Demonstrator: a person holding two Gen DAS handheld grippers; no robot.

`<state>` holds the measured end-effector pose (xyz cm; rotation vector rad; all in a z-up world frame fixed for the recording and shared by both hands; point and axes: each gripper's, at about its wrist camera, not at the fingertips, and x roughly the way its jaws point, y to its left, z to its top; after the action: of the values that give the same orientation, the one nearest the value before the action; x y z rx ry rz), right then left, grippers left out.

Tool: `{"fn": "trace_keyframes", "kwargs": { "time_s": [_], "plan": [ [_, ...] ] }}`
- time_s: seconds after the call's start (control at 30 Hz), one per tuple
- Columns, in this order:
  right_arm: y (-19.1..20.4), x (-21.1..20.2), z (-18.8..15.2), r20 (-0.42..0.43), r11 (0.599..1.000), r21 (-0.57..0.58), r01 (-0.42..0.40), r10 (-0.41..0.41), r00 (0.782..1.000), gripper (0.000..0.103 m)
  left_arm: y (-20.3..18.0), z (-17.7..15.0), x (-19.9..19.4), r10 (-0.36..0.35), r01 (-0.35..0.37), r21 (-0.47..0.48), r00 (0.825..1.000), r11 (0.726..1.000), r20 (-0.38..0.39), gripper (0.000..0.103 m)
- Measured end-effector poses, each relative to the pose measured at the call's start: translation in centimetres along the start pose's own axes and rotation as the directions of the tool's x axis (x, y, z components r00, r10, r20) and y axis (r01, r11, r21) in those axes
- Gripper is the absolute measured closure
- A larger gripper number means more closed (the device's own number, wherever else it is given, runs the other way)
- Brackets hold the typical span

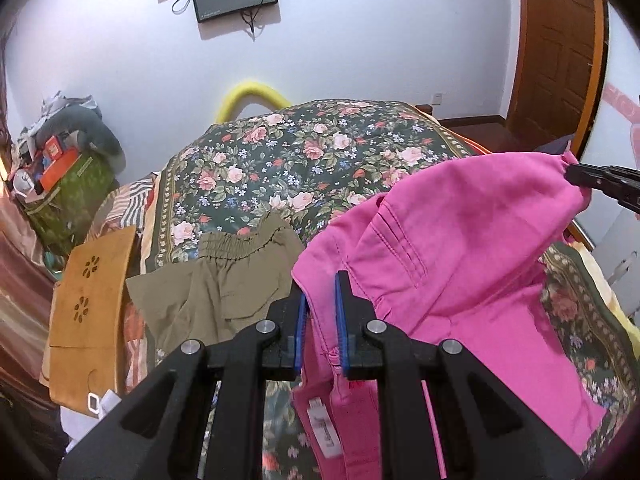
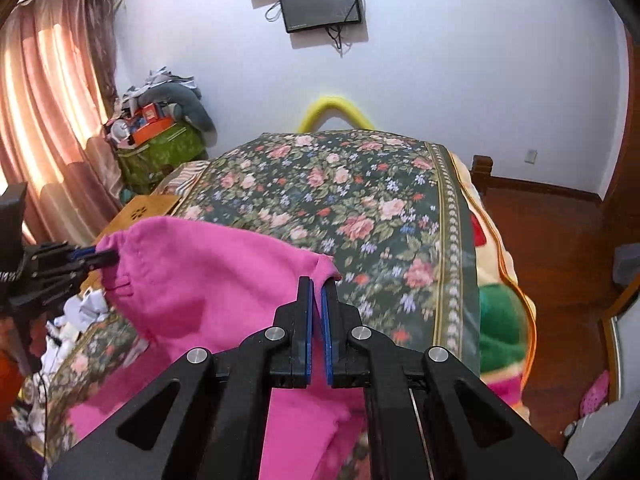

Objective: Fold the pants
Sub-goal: 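Carry the lifted trouser half over the other half with both tools, then release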

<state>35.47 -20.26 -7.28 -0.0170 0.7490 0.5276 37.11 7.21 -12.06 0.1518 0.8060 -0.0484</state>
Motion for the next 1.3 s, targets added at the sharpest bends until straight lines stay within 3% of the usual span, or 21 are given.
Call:
{"fn": "trace_keyframes", "kwargs": {
  "time_s": [0.47,1.3],
  "plan": [
    [2.5,-6.4,-6.5,0.019,1.000,-0.001,-0.019,0.019,1.000,0.100,-1.8,-6.4,-6.1,-0.009,0.007,0.042,0.999,0.999,0.038,0.090],
    [4.6,-8.0,-18.9,-0.085,0.998,0.065,-0.005,0.010,0.996,0.095,-3.5,-18.3,-8.9,-0.030,0.032,0.044,0.998,0.999,-0.054,0.085]
  ]
}}
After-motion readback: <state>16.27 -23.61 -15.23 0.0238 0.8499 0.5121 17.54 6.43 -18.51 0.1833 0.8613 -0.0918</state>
